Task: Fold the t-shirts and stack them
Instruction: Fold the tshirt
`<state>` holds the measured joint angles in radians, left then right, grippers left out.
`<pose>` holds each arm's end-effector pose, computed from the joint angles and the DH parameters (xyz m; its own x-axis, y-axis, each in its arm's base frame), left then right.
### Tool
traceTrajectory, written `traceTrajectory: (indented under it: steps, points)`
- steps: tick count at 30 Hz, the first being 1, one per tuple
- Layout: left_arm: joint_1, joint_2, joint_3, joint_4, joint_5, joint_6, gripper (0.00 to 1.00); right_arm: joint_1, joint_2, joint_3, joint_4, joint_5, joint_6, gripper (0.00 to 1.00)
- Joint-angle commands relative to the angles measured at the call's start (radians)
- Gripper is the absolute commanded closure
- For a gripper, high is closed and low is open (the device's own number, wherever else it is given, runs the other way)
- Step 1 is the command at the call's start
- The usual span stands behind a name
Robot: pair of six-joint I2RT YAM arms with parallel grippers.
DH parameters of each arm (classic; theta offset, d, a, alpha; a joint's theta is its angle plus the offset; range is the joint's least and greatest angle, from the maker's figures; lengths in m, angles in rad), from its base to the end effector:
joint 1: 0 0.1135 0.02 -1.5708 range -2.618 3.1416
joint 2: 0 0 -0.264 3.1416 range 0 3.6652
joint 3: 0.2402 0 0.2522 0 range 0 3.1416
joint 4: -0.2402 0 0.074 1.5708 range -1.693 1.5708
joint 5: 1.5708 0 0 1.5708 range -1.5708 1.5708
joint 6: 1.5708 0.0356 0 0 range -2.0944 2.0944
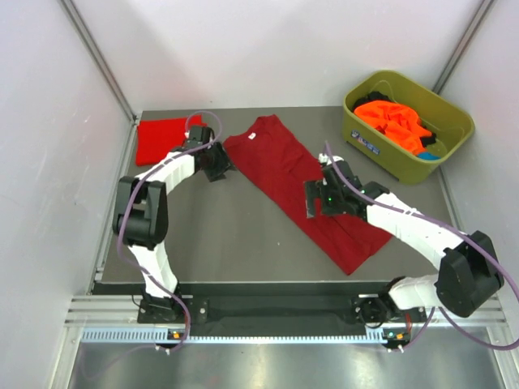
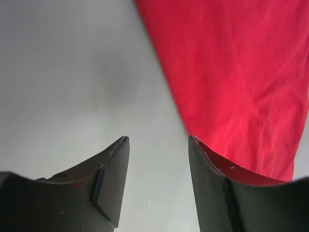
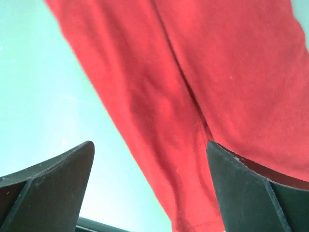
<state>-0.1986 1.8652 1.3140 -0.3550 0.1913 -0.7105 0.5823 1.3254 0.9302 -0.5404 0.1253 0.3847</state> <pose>0.3946 -0.0863 0.2032 -0.7863 -0.4949 -0.3699 -0.2693 0.8133 -0.5157 0.2279 0.1447 0.2427 -0.8047 -0.0840 -0.5877 -0.1960 0.9720 0.1294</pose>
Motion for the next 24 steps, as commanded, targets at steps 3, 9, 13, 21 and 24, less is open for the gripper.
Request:
traceTrajectory:
  steps: [3, 9, 13, 21, 24]
  points:
    - [0.001, 0.129, 0.134, 0.096, -0.069, -0.036, 0.44, 0.062, 0.015, 0.033, 0.02, 0.071, -0.104, 0.0]
    - [0.001, 0.236, 0.163, 0.126, -0.125, -0.072, 0.46, 0.097, 0.038, 0.032, 0.071, 0.114, -0.139, 0.0]
    - [0.001, 0.291, 0.203, 0.142, -0.164, -0.078, 0.48, 0.113, 0.047, 0.032, 0.091, 0.126, -0.147, 0.0]
    - [0.005, 0.437, 0.361, 0.142, -0.167, -0.066, 1.0, 0.137, 0.041, 0.007, 0.117, 0.131, -0.135, 0.0]
    - [0.028, 0.503, 0.45, 0.14, -0.15, -0.072, 1.0, 0.139, 0.047, 0.035, 0.091, 0.151, -0.132, 0.0]
